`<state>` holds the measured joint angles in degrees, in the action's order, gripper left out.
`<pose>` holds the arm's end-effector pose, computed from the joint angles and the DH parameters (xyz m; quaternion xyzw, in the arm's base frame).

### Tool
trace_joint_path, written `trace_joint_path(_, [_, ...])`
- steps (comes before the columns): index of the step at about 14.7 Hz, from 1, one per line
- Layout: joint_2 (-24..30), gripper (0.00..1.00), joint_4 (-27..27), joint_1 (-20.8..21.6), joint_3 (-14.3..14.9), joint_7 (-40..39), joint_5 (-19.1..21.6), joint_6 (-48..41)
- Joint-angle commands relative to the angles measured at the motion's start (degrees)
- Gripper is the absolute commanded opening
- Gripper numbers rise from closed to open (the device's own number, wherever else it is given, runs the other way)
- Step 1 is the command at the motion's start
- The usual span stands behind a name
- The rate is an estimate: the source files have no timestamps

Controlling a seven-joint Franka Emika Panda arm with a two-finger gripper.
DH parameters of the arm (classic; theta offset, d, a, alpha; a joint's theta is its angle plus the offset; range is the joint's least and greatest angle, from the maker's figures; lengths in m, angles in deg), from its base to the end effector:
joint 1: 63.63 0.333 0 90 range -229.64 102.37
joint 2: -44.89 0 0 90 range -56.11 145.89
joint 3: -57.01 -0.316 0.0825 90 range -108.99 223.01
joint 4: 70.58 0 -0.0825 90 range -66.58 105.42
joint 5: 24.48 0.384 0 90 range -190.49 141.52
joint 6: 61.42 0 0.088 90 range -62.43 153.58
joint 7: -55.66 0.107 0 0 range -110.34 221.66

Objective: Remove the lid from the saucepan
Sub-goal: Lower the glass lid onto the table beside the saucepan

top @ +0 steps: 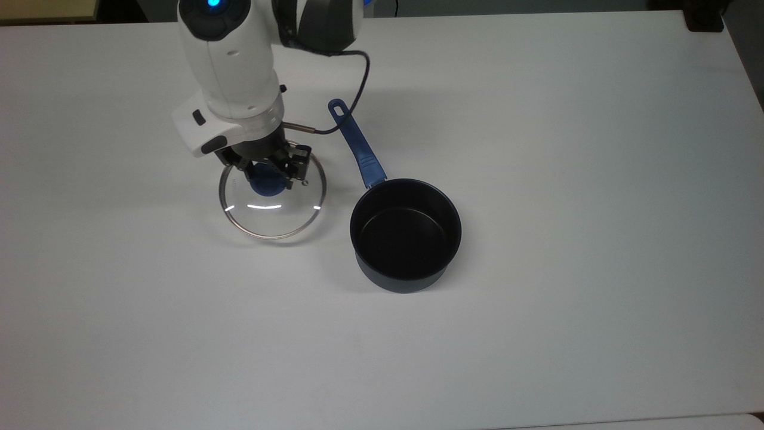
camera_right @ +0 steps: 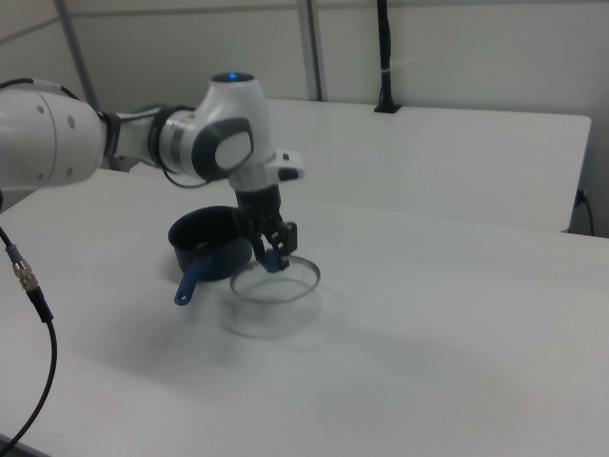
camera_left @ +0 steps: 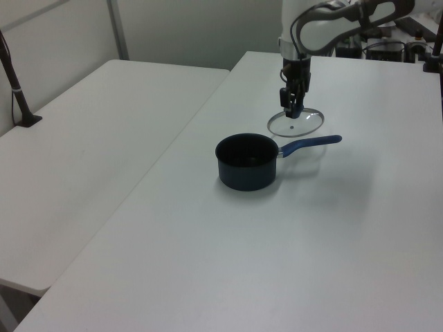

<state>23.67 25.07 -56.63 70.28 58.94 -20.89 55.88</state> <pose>0.6573 -0.0533 0.3970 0.9959 -0.0894 0.0086 0.0138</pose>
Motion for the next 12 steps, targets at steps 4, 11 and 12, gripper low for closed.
trace_joint_path(4, [5.3,0.45,14.0,1.0,3.4,-4.9,0.1,11.8])
trace_joint_path(11, [4.9,0.81,17.6,0.6,5.7,-10.1,0.3,11.3])
trace_joint_path(12, [4.8,1.00,17.5,0.6,5.7,-9.6,0.3,11.2])
